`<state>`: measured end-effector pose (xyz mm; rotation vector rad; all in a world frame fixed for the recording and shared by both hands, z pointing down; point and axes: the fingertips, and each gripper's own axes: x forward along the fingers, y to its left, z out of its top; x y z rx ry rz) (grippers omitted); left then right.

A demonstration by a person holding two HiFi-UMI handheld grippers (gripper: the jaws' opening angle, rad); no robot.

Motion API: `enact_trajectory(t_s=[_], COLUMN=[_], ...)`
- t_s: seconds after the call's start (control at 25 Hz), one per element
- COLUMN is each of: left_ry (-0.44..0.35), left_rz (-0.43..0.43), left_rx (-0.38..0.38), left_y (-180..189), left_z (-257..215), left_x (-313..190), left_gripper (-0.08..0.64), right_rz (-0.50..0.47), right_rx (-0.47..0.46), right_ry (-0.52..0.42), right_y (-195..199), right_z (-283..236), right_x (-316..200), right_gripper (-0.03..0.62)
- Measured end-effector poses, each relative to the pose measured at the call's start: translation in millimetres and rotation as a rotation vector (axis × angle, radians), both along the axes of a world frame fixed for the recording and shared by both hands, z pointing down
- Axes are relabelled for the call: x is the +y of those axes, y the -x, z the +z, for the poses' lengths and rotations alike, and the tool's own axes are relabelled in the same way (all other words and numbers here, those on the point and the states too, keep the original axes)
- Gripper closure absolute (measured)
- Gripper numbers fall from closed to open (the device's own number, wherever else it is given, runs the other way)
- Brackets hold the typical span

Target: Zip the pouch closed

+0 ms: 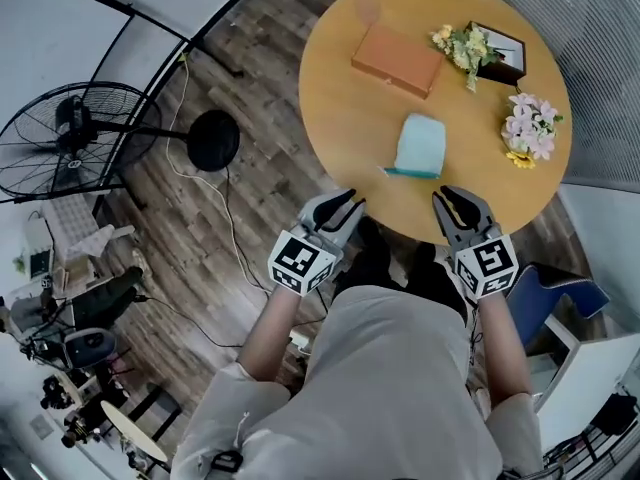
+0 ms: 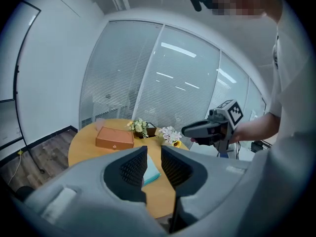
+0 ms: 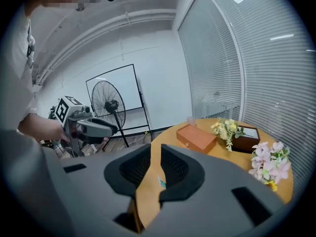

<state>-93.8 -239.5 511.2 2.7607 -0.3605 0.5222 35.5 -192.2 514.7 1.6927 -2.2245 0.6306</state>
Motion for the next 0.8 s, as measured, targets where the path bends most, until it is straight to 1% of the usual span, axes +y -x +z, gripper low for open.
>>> enact_trajectory(t_s=[0.16,0.32,0.48,0.8], left_ry=[0.0,0.008,0.009,-0.015], left_rz=[0.06,0.121,0.171,0.265], left_rx=[-0.021,-0.059,-0.098,-0.192], left_y=[-11,-19,-31,-50], left_z=[23,52,83,150], left_x=[-15,-21,-26,-33], left_gripper=[0.48,0.48,0.48,0.48], right_rz=[0.016,0.026,0.013,-0.013], right_rx=[-0.004,-0.026,-0.036,-0.054], right_ry=[0.034,0.083,0.129,0.203], right_y=[3,8,9,14], right_z=[27,58,92,160], right_x=[-11,-15,-16,-27], right_gripper=[0.528,0.528,0.528,0.528])
